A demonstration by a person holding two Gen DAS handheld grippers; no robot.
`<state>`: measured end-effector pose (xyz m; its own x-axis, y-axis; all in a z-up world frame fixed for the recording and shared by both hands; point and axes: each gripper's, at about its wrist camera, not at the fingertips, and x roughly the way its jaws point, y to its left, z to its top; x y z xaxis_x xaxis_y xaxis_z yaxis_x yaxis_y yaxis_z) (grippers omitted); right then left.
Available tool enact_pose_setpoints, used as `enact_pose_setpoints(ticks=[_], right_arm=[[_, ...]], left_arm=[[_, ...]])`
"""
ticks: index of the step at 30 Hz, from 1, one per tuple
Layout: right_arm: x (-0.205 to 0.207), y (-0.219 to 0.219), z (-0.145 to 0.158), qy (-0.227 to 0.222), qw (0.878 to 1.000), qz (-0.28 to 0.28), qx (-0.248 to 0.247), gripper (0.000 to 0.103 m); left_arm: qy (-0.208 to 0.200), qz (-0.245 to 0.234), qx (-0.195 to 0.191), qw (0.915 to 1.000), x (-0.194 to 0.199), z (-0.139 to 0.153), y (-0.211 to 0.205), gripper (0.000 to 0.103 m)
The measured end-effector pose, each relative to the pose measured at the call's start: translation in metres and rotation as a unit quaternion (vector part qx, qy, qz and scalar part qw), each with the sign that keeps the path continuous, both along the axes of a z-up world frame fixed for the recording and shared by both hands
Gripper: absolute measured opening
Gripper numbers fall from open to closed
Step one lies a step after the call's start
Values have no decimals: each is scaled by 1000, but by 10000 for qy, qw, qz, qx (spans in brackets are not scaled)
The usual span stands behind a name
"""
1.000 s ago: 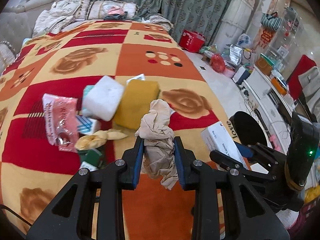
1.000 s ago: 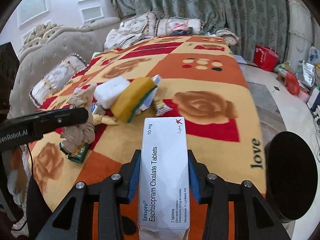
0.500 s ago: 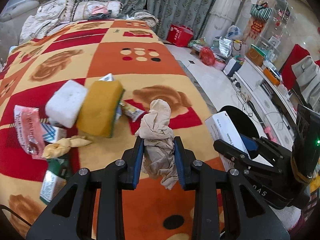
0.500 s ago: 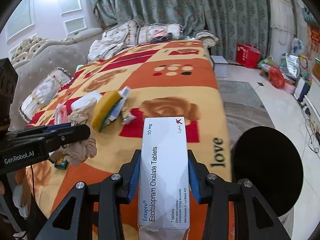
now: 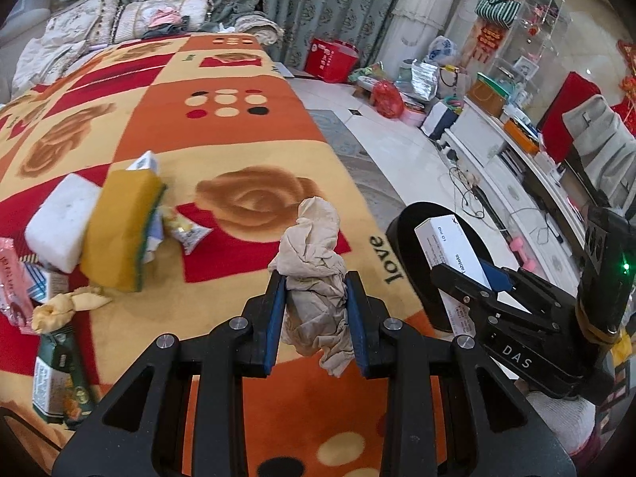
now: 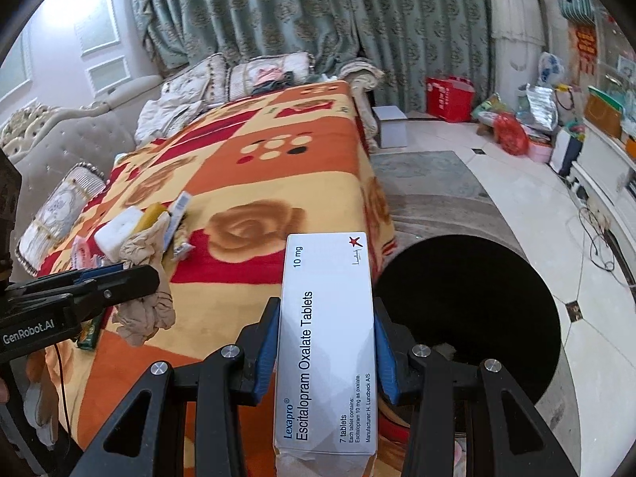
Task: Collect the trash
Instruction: 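Carry both items to the black bin and open both grippers over it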
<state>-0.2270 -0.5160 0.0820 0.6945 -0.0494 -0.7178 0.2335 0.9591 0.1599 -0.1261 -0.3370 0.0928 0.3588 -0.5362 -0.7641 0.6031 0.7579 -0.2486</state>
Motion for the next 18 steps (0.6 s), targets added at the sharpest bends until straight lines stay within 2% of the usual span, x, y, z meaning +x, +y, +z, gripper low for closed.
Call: enact_pose_setpoints(ticks=[10, 18], right_arm=[[-14, -30, -2, 34, 9995, -308, -13, 41], [-25, -65, -8, 113, 9979, -642, 53, 41]], left_arm=[[47, -260, 0, 9997, -3, -5, -36, 27], [248, -587, -161, 9978, -5, -11, -80, 27]])
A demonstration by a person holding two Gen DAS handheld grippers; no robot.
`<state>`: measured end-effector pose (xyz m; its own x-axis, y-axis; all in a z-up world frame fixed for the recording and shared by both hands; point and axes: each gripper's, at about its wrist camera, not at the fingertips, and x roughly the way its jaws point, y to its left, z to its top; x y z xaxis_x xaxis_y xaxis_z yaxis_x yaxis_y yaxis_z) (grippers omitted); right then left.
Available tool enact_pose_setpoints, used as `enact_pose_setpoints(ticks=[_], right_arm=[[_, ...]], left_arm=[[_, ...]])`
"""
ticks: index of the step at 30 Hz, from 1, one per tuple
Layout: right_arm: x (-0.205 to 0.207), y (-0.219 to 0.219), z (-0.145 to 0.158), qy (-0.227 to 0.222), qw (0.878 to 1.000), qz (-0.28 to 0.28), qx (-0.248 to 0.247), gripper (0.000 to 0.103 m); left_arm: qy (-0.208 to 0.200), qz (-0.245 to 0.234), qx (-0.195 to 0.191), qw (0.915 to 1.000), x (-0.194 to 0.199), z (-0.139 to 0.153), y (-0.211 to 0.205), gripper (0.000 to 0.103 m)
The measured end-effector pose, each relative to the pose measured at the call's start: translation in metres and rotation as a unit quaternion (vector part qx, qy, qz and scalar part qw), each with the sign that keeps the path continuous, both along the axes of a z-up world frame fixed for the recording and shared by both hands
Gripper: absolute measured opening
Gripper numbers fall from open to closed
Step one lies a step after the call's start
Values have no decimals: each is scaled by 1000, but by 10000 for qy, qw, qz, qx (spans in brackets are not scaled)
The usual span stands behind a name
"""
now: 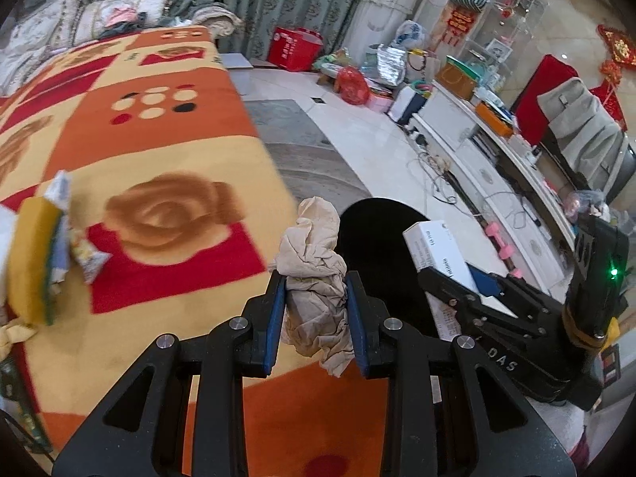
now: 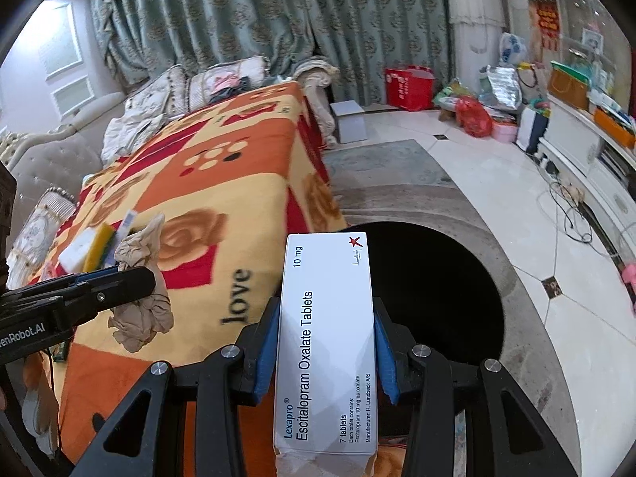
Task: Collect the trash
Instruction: 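Carry both items to the black bin and open both grippers over it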
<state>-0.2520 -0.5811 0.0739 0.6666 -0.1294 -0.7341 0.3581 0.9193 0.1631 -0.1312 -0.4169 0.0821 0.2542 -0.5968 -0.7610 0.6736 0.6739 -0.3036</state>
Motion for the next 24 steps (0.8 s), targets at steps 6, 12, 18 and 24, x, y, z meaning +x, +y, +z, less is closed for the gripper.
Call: enact_pose_setpoints(ticks=[6, 12, 18, 24], right_arm=[[-4, -22, -9, 71, 9997, -220, 88, 41], [-5, -40, -15, 101, 9991, -384, 162, 41], [-4, -58, -19, 76, 9973, -617, 389, 43], [-5, -58, -17, 17, 9970, -668, 390, 60]], left_arm=[[139, -196, -83, 9997, -2, -5, -27, 27], [233, -324, -140, 9991, -1, -12, -49, 28], [462, -490, -314, 9972, 2, -20, -61, 43], [614, -491, -466, 9958, 6, -21, -58, 59]])
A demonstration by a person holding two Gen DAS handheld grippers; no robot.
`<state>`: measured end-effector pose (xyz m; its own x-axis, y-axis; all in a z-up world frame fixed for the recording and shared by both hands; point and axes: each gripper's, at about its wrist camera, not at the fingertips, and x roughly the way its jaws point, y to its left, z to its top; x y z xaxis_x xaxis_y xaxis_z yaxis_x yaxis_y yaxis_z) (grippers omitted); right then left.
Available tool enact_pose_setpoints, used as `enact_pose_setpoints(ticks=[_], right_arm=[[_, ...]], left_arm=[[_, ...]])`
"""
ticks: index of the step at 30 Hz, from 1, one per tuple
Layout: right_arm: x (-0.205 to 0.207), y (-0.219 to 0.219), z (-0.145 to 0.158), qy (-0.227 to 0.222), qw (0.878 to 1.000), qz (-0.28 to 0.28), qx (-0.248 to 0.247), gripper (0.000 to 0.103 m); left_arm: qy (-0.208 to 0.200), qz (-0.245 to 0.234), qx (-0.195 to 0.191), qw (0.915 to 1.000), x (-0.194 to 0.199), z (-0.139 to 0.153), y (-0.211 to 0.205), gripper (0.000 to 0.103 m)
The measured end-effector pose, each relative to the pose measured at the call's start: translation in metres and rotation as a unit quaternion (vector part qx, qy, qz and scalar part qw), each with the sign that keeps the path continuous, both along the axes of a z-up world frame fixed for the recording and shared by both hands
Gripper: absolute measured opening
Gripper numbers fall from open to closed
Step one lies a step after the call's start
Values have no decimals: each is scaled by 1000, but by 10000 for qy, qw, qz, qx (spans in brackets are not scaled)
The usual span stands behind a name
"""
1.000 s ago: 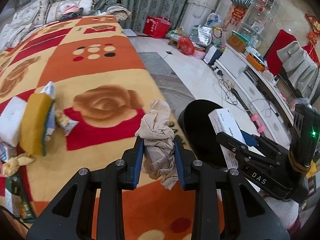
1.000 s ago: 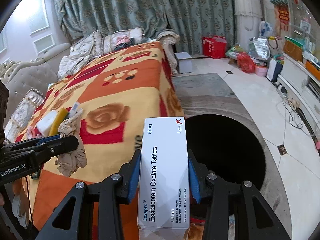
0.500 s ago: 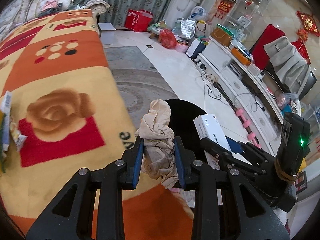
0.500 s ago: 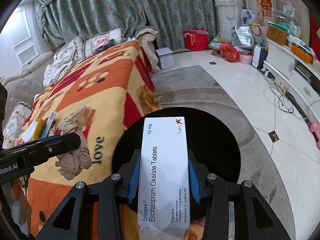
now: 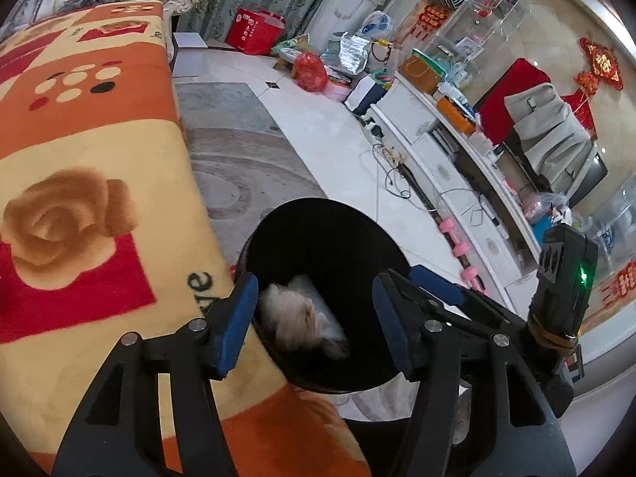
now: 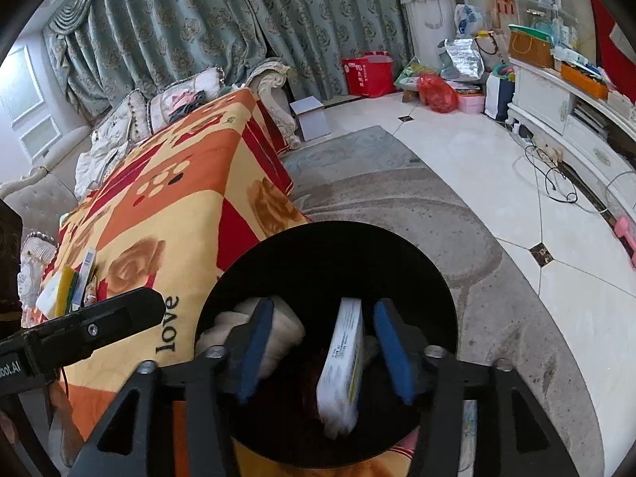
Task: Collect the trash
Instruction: 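Carry both items to the black bin and open both grippers over it, then grasp the green box with the left gripper while the right gripper grasps the green snack packet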
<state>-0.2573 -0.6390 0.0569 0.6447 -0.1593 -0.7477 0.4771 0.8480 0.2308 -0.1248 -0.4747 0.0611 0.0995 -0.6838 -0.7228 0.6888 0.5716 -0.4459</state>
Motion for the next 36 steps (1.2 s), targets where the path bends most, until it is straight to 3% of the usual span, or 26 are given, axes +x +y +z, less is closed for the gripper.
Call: enact_pose_setpoints(ticks=[8, 20, 30, 34, 36], right_arm=[[1, 17, -3, 70, 9998, 194, 42, 62], [14, 67, 9, 72, 9980, 621, 14, 62], [48, 147, 14, 46, 9889, 1479, 103, 63], [64, 182, 9, 72, 9819, 1873, 278, 64], [74, 202, 5, 107, 9770, 2103, 339, 64]], left_arm=[[-298, 374, 296, 9984, 1, 5, 26, 59], [-852, 909, 749, 9894, -5, 14, 90, 59], [-885, 1596, 1008, 9780, 0, 24, 198, 59], [-1008, 1947, 1157, 9688, 1, 30, 251, 59], [-1118, 2189, 1347, 9599, 5, 28, 280, 59]])
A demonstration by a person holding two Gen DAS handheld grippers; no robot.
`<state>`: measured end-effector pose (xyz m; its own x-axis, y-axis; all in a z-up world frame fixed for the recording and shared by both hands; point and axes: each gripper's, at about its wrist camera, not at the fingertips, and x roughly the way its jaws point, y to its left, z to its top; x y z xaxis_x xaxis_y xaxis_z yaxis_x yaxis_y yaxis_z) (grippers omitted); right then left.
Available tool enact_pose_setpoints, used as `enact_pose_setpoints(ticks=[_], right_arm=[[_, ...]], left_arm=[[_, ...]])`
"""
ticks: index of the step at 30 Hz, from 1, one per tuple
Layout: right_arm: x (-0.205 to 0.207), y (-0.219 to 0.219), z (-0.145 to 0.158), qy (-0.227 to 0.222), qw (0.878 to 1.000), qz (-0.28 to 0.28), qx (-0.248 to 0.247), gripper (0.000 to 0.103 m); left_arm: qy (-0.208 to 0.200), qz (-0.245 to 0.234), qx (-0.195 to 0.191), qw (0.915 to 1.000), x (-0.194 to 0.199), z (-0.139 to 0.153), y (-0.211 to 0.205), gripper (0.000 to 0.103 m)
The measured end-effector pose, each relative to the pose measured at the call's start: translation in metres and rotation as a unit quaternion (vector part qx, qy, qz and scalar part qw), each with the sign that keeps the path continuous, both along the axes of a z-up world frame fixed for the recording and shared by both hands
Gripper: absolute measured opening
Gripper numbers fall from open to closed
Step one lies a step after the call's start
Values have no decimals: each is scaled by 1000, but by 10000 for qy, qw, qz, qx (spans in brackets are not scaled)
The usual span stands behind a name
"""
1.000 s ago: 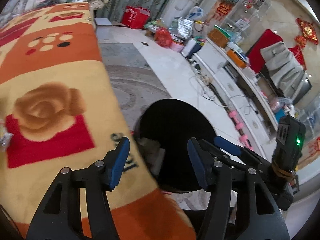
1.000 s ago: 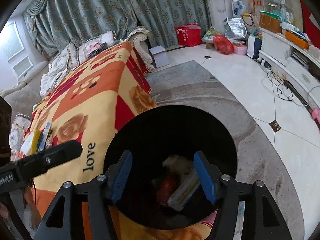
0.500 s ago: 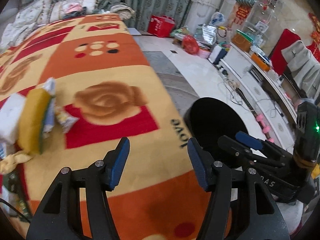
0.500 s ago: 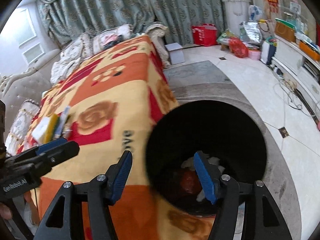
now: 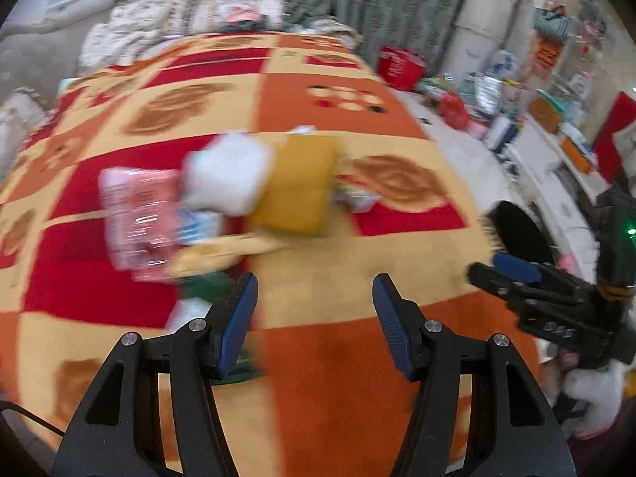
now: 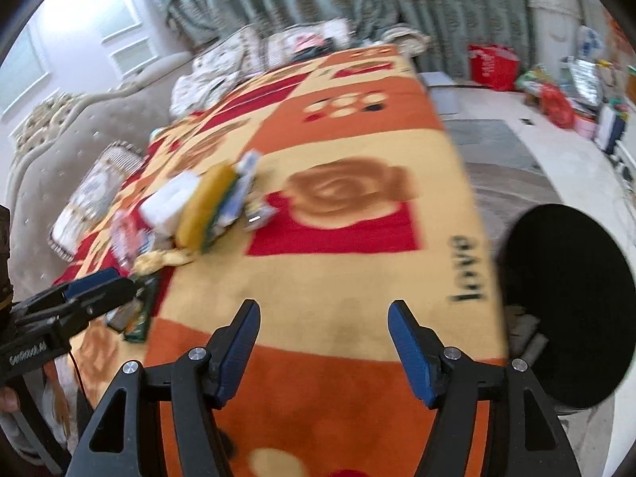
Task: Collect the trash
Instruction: 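Grasp the green box with the left gripper while the right gripper grasps the green snack packet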
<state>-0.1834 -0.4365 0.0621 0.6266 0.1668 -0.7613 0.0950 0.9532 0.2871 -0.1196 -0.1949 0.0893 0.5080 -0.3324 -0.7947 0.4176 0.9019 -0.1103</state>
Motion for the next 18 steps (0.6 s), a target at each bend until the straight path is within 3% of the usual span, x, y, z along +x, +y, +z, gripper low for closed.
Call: enact_pose_setpoints(ticks=[7, 11, 13, 15, 18], right_arm=[[22, 61, -7, 90, 9980, 629, -26, 65], [30, 84, -11, 136, 9962, 857, 14, 65], [36, 95, -14, 193, 9952, 958, 34, 65], [40, 106, -16, 215, 9943, 1045, 4, 65], [48, 117, -17, 252, 9933, 1127, 106, 65]], left_arm=[[215, 614, 474, 9968, 28, -37, 60, 59], [604, 397, 160, 9973, 36, -53, 69, 56], [791, 283, 65, 9964, 36, -59, 73, 36], [815, 263, -46, 9963, 35, -57, 76, 26], [713, 428, -165, 9964, 32, -48, 94, 24]])
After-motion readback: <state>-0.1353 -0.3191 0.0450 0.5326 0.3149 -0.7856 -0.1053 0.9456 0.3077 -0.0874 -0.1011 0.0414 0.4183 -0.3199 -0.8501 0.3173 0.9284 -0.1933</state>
